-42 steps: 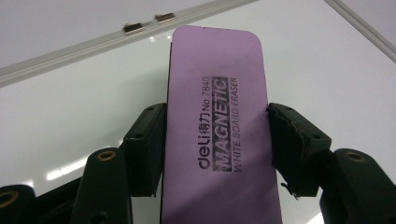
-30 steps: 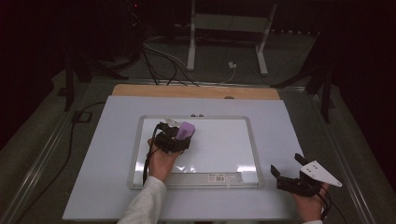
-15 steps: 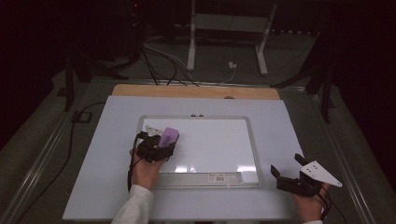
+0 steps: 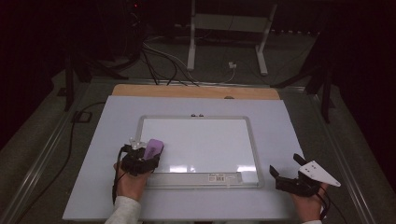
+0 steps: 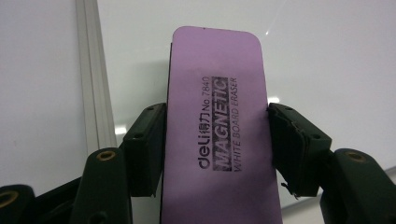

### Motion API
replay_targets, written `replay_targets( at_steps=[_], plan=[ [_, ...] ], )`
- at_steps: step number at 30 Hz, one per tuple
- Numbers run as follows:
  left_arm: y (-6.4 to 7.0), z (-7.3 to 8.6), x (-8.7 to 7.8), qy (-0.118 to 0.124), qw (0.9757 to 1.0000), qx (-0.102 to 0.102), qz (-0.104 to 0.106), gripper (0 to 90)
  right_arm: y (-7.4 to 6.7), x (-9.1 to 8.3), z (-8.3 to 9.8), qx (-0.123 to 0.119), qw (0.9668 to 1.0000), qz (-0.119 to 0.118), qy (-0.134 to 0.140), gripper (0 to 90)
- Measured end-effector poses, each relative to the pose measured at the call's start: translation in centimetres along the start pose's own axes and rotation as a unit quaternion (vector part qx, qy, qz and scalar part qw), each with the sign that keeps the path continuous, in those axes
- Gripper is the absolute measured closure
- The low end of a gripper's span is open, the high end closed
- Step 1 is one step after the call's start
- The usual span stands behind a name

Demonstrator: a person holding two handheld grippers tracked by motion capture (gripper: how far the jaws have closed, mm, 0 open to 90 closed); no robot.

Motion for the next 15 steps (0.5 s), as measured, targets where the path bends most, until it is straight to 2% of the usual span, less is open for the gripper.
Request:
replay_targets(
  at_steps=[4, 6, 9, 12, 15],
  plan=[
    [-0.1, 0.4, 0.1, 0.003, 1.0000, 0.001, 0.006, 41.2, 0.0, 0.0, 0.0, 0.000, 1.0000, 0.000, 0.000, 0.5],
    [0.1, 0.4, -0.1, 0.016, 0.9998, 0.005, 0.008, 32.9, 0.0, 0.0, 0.0, 0.000, 1.0000, 0.000, 0.000, 0.5],
    [0.4, 0.4, -0.7, 0.042, 0.9989, 0.020, 0.004, 25.2, 0.0, 0.0, 0.0, 0.001, 1.0000, 0.000, 0.001, 0.5],
    [0.6, 0.3, -1.5, 0.064, 0.9970, 0.043, 0.007, 24.8, 0.1, -0.1, 0.0, 0.002, 1.0000, 0.001, 0.002, 0.5],
    [0.9, 0.4, -1.8, 0.070, 0.9952, 0.064, 0.022, 27.4, 0.0, -0.1, 0.0, 0.001, 1.0000, 0.001, 0.002, 0.5]
  ],
)
Point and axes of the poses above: each handheld gripper's, and its own axes: x roughly forward along the jaws, z roughly out of its underside, y roughly to its right, the point moved 2 cm from there along x, roughly forward along the jaws, and after that the axes turned 15 degrees about -z, right-handed, at the moved point
